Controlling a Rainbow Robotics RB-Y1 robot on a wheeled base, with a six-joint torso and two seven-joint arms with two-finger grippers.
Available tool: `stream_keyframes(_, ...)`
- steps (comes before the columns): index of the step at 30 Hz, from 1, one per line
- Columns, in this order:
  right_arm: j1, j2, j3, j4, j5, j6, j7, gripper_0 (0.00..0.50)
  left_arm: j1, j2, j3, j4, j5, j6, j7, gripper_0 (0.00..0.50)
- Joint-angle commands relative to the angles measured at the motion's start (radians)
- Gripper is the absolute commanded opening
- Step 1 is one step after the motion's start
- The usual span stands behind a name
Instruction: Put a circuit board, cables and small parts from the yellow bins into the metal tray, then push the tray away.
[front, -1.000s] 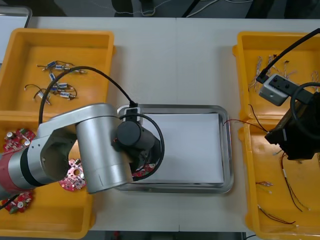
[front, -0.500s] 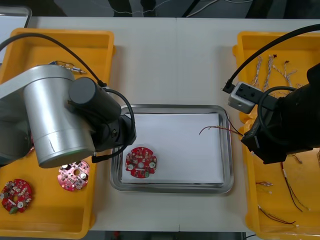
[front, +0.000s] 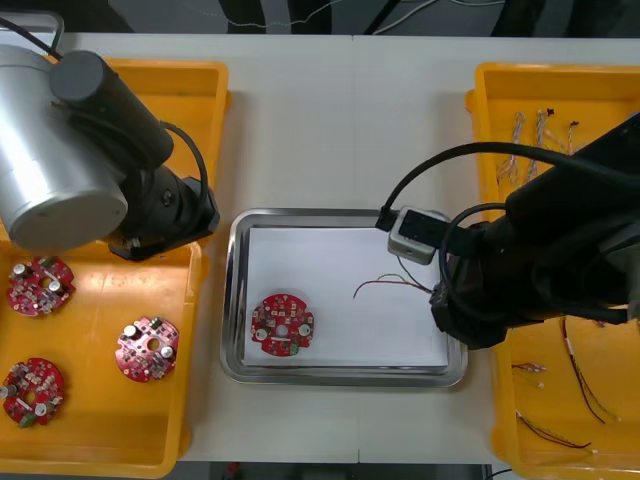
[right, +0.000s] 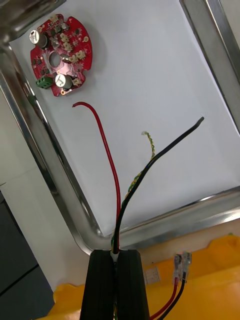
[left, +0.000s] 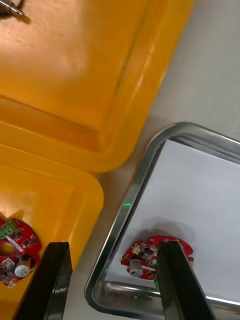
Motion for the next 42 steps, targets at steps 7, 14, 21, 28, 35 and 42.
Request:
stream_keyframes(7,-0.060,0.097,0.107,0.060,0.057,-0.009,0.081,0.000,-0.028,0.049,0.157,0.133,0.025,0.014,-0.238,0.500)
stream_keyframes(14,-0.060,0.137,0.161,0.110,0.117,-0.009,0.115,0.000,-0.028,0.054,0.220,0.221,0.020,0.029,-0.370,0.500)
stream_keyframes(21,-0.060,0.165,0.221,0.163,0.184,-0.009,0.135,0.000,-0.028,0.058,0.270,0.306,0.005,0.037,-0.505,0.500)
stream_keyframes(28,-0.048,0.211,0.248,0.248,0.224,-0.041,0.141,0.000,-0.036,0.066,0.298,0.383,-0.007,0.041,-0.645,0.500)
stream_keyframes(35,-0.024,0.226,0.298,0.330,0.252,-0.151,0.135,0.000,-0.067,0.072,0.302,0.463,-0.018,0.040,-0.769,0.500)
stream_keyframes(42,0.013,0.237,0.318,0.371,0.279,-0.197,0.128,0.000,-0.093,0.083,0.316,0.537,-0.026,0.029,-0.884,0.500)
